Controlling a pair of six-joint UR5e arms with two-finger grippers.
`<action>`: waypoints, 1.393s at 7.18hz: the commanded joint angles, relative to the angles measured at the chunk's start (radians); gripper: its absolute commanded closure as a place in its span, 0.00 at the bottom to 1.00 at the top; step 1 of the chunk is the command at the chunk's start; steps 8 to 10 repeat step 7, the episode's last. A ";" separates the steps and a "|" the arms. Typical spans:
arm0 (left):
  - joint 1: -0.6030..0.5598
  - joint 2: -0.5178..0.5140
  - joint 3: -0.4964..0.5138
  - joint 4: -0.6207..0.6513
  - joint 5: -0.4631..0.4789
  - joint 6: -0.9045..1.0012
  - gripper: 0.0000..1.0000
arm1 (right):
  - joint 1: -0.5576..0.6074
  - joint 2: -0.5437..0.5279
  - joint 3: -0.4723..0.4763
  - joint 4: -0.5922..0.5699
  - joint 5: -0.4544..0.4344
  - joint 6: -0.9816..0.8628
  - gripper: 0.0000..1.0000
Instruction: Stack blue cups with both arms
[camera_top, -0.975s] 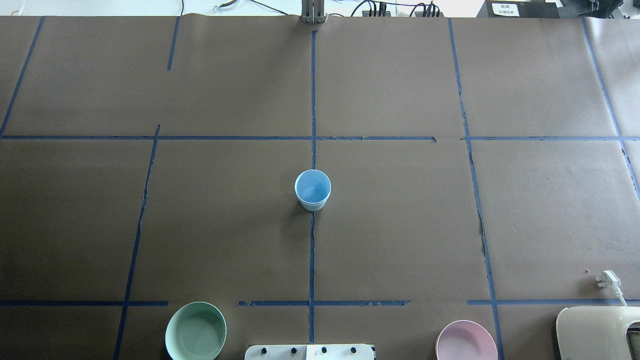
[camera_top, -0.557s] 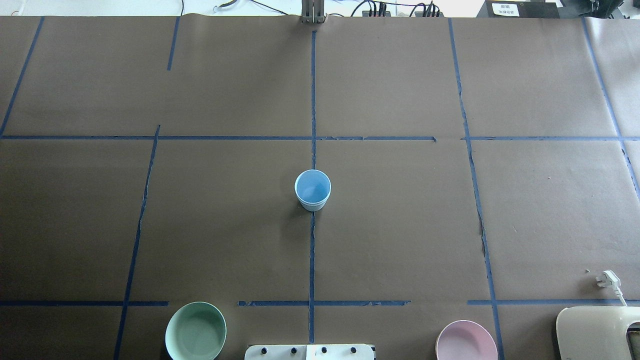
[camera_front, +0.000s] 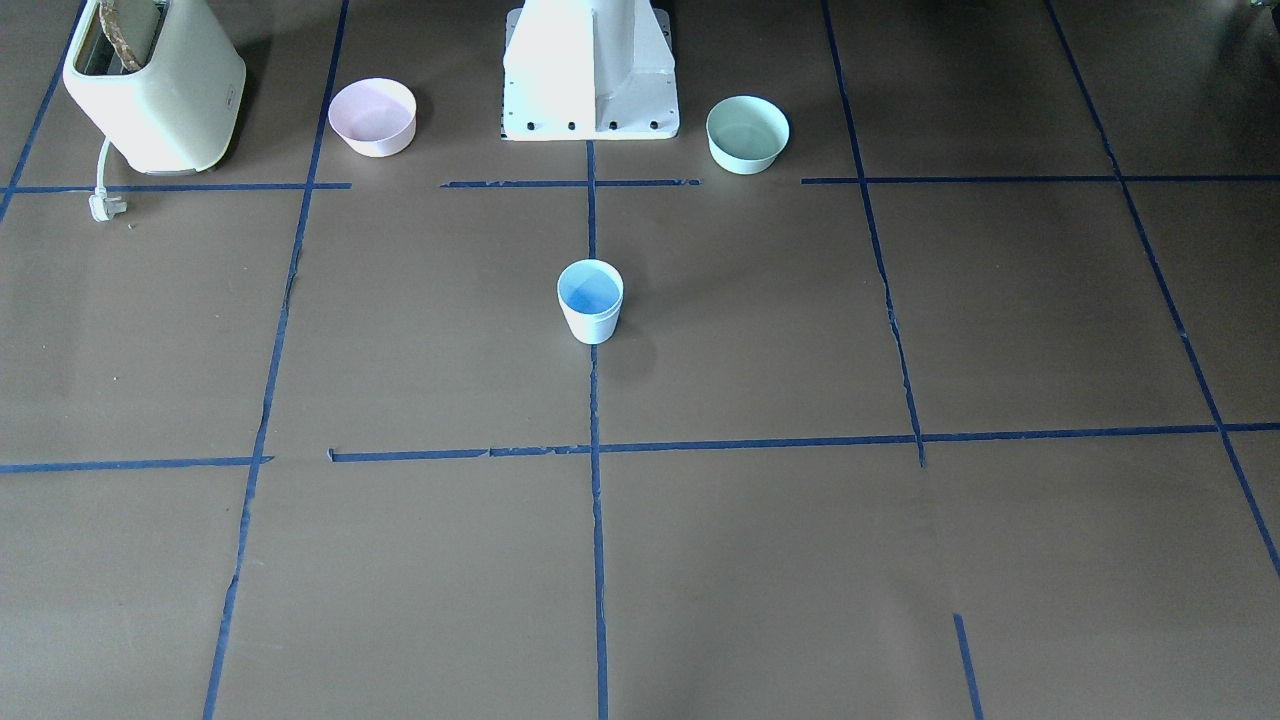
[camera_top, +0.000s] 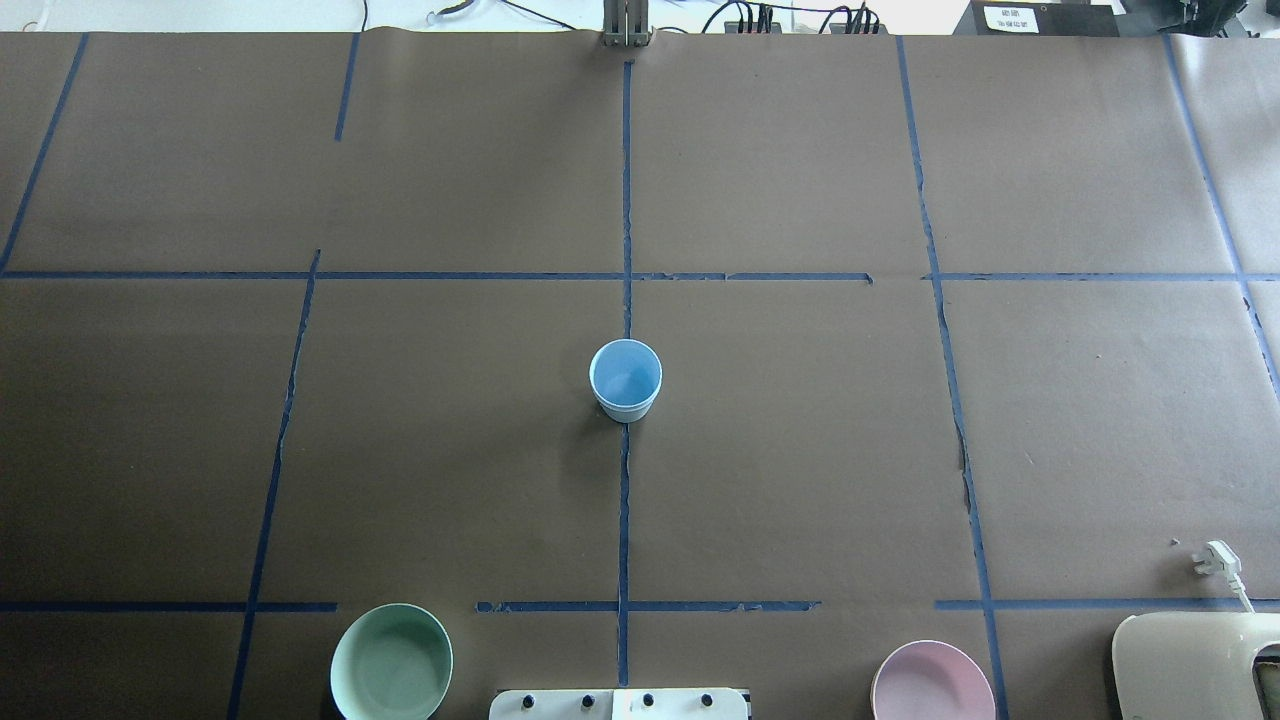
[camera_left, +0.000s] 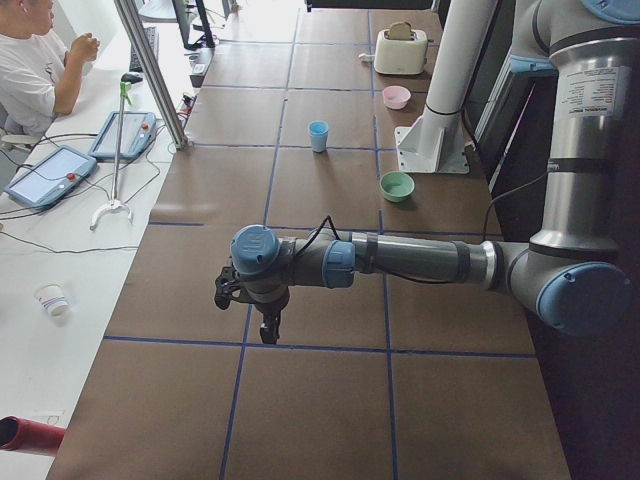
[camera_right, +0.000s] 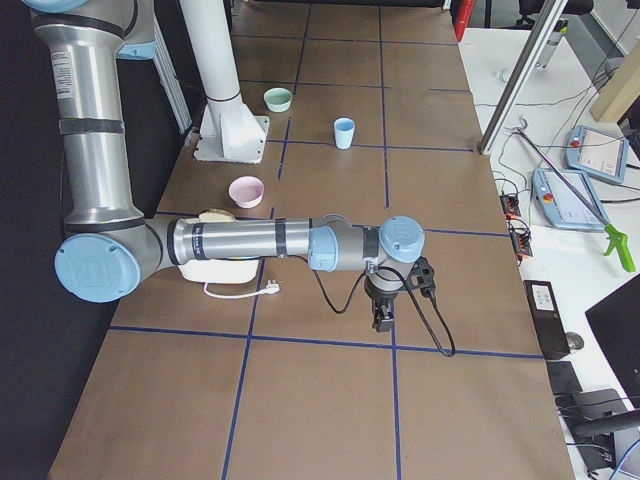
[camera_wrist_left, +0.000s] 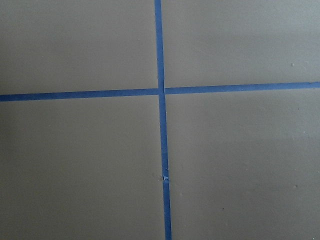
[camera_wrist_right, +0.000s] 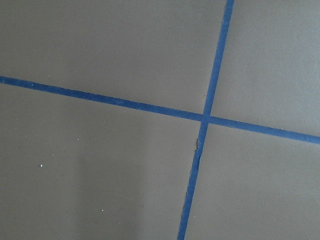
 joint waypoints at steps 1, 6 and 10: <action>0.003 -0.013 -0.001 0.010 0.001 -0.002 0.00 | 0.001 0.003 -0.004 0.000 0.001 0.002 0.00; -0.004 -0.001 -0.018 0.073 0.135 0.023 0.00 | -0.001 0.003 -0.007 0.001 0.004 -0.001 0.00; -0.004 0.007 -0.064 0.082 0.136 0.023 0.00 | -0.001 0.000 -0.001 0.001 0.009 0.004 0.00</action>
